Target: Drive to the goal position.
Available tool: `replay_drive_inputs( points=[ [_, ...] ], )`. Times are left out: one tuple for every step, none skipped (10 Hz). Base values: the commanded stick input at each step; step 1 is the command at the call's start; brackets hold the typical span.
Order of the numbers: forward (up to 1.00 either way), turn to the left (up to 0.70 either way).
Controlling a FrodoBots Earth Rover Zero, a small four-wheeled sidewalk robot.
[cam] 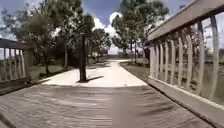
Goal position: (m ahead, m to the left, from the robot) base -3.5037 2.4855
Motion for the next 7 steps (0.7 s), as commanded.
replay_drive_inputs(
  points=[
    [0.85, 0.00],
    [0.85, 0.00],
    [0.85, -0.13],
    [0.85, -0.33],
    [0.85, 0.00],
    [0.85, 0.00],
    [0.85, 0.00]
  ],
)
